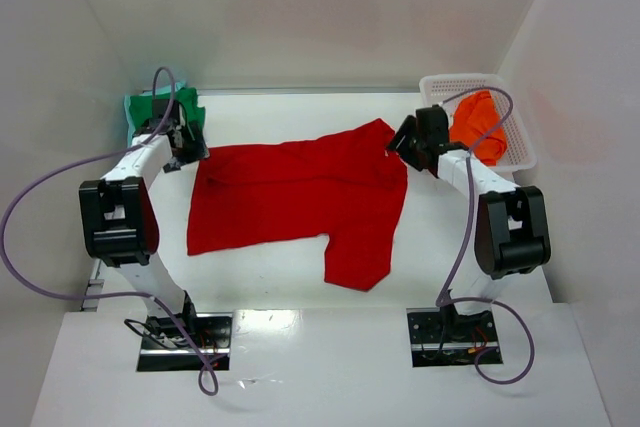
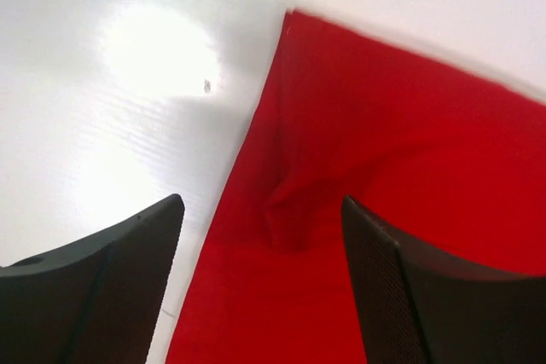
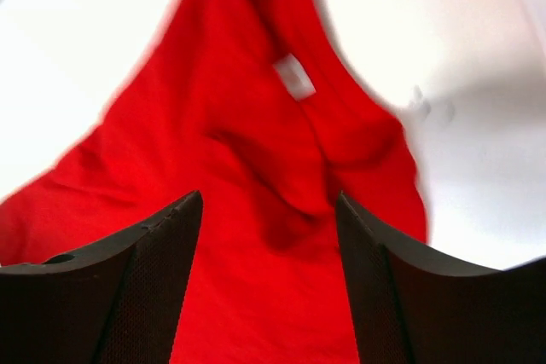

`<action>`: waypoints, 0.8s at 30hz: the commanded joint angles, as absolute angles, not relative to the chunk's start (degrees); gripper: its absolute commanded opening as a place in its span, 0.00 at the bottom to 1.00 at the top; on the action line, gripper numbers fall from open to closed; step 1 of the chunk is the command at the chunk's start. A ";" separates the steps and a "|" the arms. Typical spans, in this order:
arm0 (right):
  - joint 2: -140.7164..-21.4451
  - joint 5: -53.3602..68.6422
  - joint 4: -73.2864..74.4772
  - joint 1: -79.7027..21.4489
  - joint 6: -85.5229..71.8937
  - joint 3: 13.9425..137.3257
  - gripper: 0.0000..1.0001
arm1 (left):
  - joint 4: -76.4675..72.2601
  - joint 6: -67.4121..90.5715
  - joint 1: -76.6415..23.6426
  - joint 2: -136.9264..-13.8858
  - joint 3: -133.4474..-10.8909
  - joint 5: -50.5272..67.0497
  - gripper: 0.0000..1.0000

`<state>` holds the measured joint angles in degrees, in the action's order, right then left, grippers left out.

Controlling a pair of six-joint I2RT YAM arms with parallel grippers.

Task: Fold and stack the t-shirts
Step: Fold the flattened tshirt in 1/3 of the way

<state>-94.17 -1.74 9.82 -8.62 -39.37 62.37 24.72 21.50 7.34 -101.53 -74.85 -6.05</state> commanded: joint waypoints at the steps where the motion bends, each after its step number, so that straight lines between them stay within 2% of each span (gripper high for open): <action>1: -94.61 -3.88 8.79 -8.88 -31.76 70.16 0.70 | 22.13 22.50 8.70 -98.96 -78.13 -4.69 0.85; 8: -106.15 0.43 9.40 -8.88 -26.99 81.37 0.74 | 16.72 21.97 9.23 -101.06 -79.45 2.34 0.86; 13: -114.84 0.97 11.84 -8.88 -24.79 89.56 0.64 | 14.77 21.97 10.17 -104.74 -78.84 8.68 0.85; 24: -121.25 1.49 12.48 -8.88 -23.20 93.42 0.63 | 14.15 22.14 10.81 -111.66 -79.37 13.18 0.75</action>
<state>-120.28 1.28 12.91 -8.62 -24.91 89.09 15.89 21.43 10.01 -110.74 -77.61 10.19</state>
